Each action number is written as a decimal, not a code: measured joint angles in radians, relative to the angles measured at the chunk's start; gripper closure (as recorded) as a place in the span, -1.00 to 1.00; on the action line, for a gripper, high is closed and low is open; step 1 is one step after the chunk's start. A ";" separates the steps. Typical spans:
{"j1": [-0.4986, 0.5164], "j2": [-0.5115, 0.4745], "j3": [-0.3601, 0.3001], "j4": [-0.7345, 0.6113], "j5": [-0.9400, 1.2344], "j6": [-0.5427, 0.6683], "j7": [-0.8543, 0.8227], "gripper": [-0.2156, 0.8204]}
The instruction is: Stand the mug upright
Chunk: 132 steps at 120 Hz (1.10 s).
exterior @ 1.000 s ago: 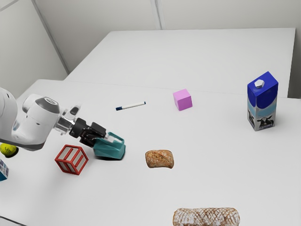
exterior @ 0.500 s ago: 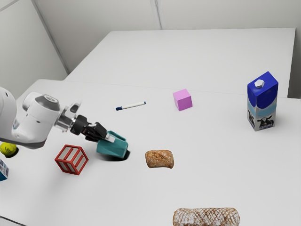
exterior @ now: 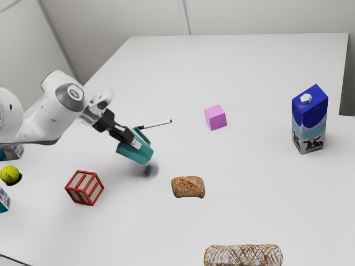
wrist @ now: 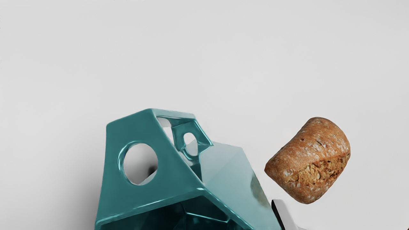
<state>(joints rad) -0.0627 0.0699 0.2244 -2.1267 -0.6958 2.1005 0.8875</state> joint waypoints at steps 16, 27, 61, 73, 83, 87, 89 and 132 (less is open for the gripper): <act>-0.040 0.020 -0.025 0.047 0.255 0.040 -0.069 0.92; -0.046 0.026 -0.037 0.060 0.400 0.056 -0.120 0.93; -0.082 0.051 -0.049 0.065 0.648 0.095 -0.264 0.93; -0.084 0.053 -0.049 0.049 0.677 0.118 -0.304 0.93; -0.085 0.056 -0.049 0.027 0.692 0.143 -0.332 0.93; -0.085 0.058 -0.049 0.022 0.697 0.152 -0.343 0.93; -0.085 0.060 -0.049 0.020 0.699 0.155 -0.348 0.93; -0.085 0.072 -0.049 -0.013 0.711 0.217 -0.432 0.87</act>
<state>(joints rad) -0.1478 0.1419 0.1751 -2.1399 0.0148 2.3176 0.4558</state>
